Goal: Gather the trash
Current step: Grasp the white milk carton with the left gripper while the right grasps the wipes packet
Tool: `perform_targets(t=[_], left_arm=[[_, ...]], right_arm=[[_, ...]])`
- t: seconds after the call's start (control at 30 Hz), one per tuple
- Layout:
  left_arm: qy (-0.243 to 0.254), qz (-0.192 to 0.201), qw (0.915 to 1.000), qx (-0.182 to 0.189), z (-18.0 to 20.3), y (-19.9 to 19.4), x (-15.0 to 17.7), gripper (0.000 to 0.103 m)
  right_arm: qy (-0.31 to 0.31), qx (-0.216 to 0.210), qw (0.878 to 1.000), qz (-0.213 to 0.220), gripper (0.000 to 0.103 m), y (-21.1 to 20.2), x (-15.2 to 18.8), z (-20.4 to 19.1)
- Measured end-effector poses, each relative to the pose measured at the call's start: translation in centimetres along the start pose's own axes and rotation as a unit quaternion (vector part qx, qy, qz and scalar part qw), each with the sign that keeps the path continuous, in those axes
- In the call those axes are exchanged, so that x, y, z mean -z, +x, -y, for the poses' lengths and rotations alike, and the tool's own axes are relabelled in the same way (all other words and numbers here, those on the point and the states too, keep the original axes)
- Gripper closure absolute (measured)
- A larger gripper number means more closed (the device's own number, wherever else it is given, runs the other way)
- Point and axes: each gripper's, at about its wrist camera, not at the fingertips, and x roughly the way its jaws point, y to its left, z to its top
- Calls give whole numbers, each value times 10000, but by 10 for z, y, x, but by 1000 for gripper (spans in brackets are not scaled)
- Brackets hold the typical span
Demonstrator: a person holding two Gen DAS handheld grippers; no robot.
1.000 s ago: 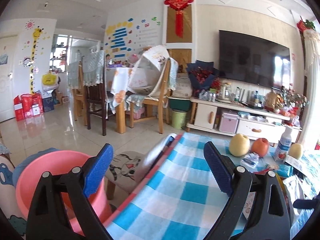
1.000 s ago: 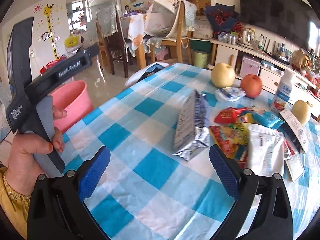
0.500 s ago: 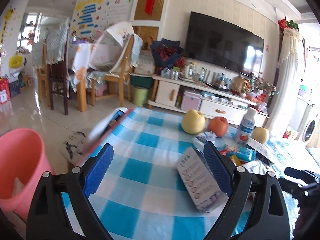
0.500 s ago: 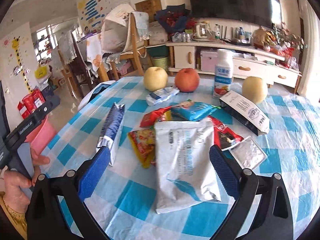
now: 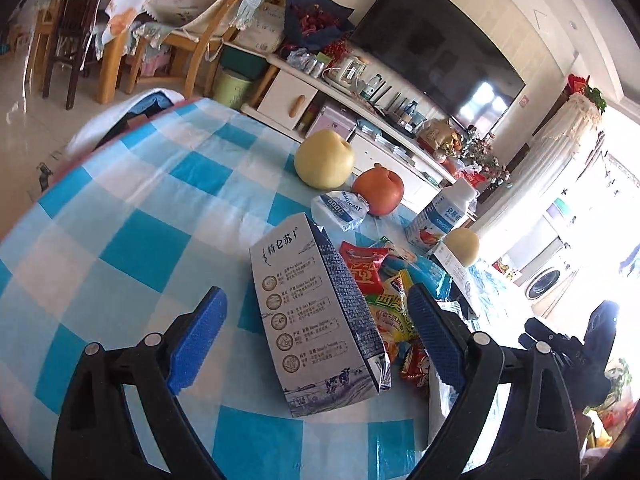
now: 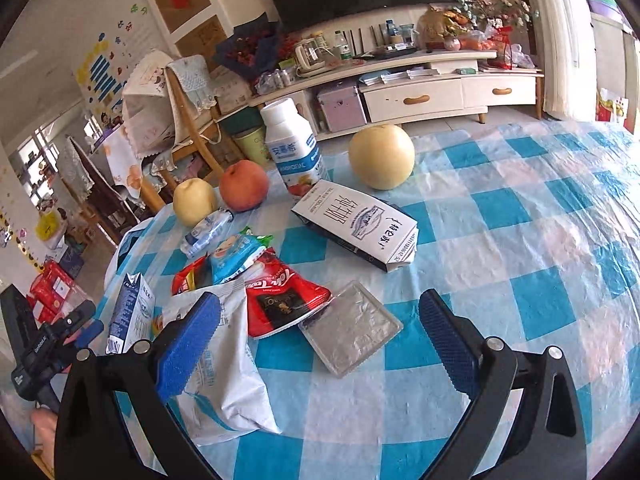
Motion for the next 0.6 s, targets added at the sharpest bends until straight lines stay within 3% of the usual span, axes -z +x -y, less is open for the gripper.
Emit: perform_targets(t=[0.13,0.33,0.6], left_arm=[[-243,-174,9995,68,-5,13,-2,11],[-491,-406,9979,150,-10,26,0,11],[-586,-622,9962,181,-7,40,2,14]], right_arm=[[166,-484,9985,-202,5,7,0,-3],[-149,-209,9994,-230,5,14,-4,-2],[-278,-794,9951,-510,5,25,8,-29]])
